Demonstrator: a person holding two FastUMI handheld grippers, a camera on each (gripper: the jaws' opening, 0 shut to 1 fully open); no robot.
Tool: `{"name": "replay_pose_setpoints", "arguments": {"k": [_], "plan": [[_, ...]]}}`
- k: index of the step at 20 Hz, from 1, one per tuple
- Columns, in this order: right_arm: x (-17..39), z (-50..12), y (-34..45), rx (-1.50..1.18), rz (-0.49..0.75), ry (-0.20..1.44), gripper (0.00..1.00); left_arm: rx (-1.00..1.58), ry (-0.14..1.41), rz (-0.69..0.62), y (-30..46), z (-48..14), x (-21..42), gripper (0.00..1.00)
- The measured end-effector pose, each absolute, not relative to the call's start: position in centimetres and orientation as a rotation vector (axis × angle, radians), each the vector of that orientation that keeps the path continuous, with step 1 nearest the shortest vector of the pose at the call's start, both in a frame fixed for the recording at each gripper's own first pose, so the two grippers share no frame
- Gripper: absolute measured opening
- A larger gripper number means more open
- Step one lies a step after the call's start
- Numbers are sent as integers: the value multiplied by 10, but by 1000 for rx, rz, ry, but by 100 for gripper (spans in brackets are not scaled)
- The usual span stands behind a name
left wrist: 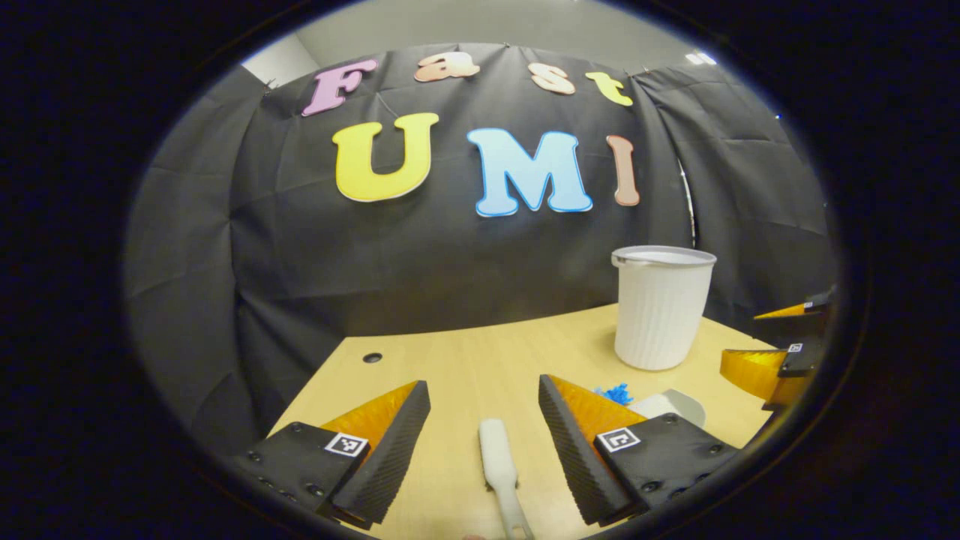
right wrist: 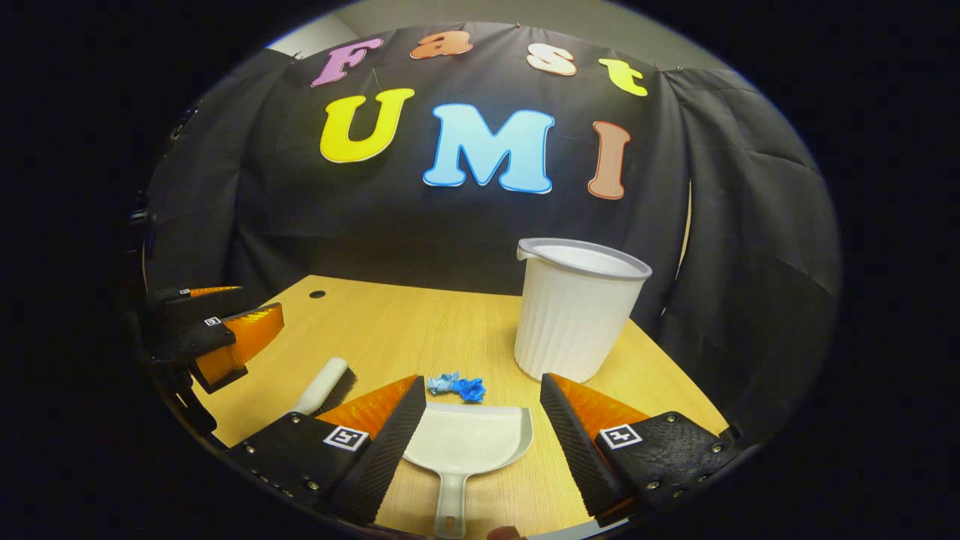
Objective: Pick up the small broom and dustpan from the desktop, sweep the trash into the dustpan with the broom, and then empty the trash into the garbage bin.
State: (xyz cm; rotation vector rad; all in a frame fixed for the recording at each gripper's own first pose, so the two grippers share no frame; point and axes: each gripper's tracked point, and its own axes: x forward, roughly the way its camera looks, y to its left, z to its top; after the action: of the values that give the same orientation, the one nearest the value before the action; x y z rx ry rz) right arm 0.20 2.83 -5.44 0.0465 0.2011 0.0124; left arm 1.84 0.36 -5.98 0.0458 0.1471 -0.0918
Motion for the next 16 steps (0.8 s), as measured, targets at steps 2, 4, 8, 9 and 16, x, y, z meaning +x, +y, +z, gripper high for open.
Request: {"name": "replay_pose_setpoints", "arguments": {"k": [2,4,8,9,16], "plan": [[1,-67,31,54,22,241,96,44,210,-115,-1,-81,22,97],[-2,-82,36,66,37,295,96,29,282,-133,-5,-104,22,98],[-9,-107,39,85,54,401,96,-4,430,-134,-8,-149,26,98],[-10,-110,40,90,57,423,96,-4,458,-135,-9,-156,27,96],[-19,-158,41,123,80,627,96,15,661,-119,-2,-214,35,95]]}}
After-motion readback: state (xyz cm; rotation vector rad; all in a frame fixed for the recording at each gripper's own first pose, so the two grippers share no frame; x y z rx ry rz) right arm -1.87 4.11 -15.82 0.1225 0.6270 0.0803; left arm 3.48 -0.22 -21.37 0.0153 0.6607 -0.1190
